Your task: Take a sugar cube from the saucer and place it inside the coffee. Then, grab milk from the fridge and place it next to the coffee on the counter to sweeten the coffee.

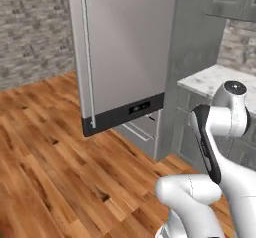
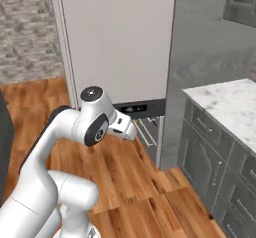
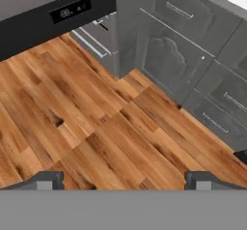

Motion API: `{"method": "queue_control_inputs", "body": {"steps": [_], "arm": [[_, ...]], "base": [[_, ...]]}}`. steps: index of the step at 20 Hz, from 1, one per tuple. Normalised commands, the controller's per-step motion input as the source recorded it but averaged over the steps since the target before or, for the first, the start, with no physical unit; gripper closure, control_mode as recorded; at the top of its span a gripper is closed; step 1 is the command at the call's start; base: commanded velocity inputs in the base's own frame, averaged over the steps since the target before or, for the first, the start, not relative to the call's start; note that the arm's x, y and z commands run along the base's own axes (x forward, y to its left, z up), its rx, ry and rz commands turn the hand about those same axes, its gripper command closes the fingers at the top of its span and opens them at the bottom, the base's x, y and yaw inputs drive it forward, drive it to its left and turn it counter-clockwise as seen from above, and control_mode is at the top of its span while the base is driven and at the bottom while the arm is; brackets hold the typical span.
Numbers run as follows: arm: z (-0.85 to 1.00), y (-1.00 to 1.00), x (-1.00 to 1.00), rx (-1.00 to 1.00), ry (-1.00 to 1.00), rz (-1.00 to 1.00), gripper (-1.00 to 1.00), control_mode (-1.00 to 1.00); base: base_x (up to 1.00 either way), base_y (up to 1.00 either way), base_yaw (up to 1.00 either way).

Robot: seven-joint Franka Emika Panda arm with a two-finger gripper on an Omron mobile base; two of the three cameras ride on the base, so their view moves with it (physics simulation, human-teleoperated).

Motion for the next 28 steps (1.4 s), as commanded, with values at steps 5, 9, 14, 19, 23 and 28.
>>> {"method": "queue_control_inputs", "body": {"steps": [5, 9, 14, 19, 23, 28], "arm": [[0.0, 0.0, 0.0, 0.0, 0.0, 0.0, -1.0, 1.0], [0.0, 0.0, 0.0, 0.0, 0.0, 0.0, -1.0, 1.0], [0.0, 0.0, 0.0, 0.0, 0.0, 0.0, -1.0, 1.0], [0.0, 0.0, 0.0, 0.0, 0.0, 0.0, -1.0, 1.0], [0.0, 0.0, 0.0, 0.0, 0.0, 0.0, -1.0, 1.0], [0.0, 0.0, 0.0, 0.0, 0.0, 0.0, -1.0, 1.0]], "base": [[-0.19, 1.0, 0.33], [0.06, 0.97, 0.31], [0.41, 0.48, 0.38], [0.43, 0.05, 0.56], [0.38, -0.27, 0.49], [0.37, -0.02, 0.24]]}}
